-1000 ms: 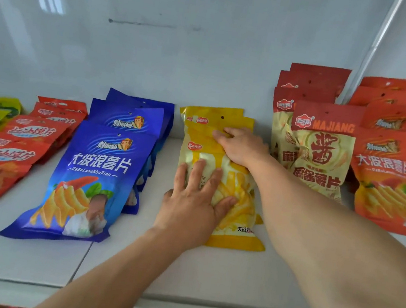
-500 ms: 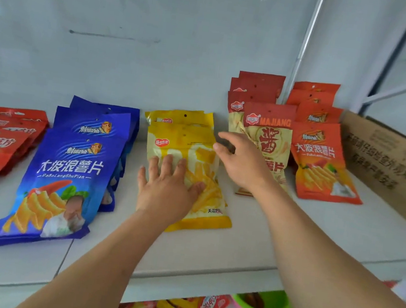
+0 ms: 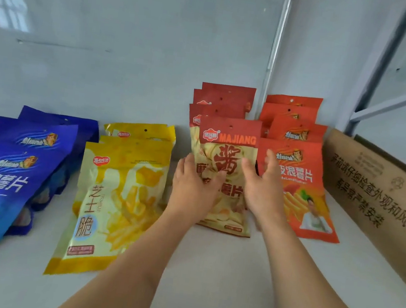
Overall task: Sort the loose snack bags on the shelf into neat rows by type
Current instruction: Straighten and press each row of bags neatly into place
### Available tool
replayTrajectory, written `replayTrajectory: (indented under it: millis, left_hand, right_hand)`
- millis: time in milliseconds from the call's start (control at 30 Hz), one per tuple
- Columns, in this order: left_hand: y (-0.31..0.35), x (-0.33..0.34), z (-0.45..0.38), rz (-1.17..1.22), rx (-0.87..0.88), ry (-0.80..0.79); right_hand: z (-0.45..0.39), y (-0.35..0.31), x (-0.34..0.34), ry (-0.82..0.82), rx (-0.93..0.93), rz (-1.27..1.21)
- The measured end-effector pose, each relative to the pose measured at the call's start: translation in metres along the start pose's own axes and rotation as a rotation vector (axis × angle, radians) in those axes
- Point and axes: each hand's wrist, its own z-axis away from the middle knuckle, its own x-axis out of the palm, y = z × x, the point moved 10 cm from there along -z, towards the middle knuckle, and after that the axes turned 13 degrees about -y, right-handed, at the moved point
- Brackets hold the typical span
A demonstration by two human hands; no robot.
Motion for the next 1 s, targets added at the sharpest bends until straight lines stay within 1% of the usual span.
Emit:
replayTrajectory:
  millis: [67, 133, 233, 300, 367, 467, 700, 1000]
  left_hand:
    - [-0.010, 0.011, -0.015, 0.124, -0.104, -0.004]
    - [-0.021, 0.015, -0.026, 0.209, -0.186, 0.028]
    - [-0.031, 0.021, -0.034, 0.255, -0.251, 0.038]
    - [-0.031, 0.024, -0.036, 0.231, -0.224, 0.040]
    - [-0.030, 0.023, -0.036, 0.235, -0.189, 0.087]
    - [-0.030, 0.020, -0.037, 0.233, -0.197, 0.122]
    - [-0.027, 0.016, -0.059, 0.326, -0.203, 0.078]
    - [-0.040, 0.018, -0.089, 0.390, -0.212, 0.033]
  right_hand:
    - [-0.013, 0.010, 0.001, -0.049, 0.019, -0.023]
    - [-0.022, 0.013, 0.009, -0.110, 0.023, -0.059]
    - [-0.032, 0.020, 0.021, -0.154, 0.027, -0.122]
    - [-0.035, 0.021, 0.030, -0.194, 0.032, -0.145]
    - [-0.040, 0.021, 0.038, -0.239, 0.053, -0.130]
    - [-0.048, 0.025, 0.047, -0.280, 0.069, -0.106]
    - [-0.067, 0.022, 0.043, -0.225, 0.104, -0.205]
    - [-0.075, 0.028, 0.056, -0.289, 0.183, -0.248]
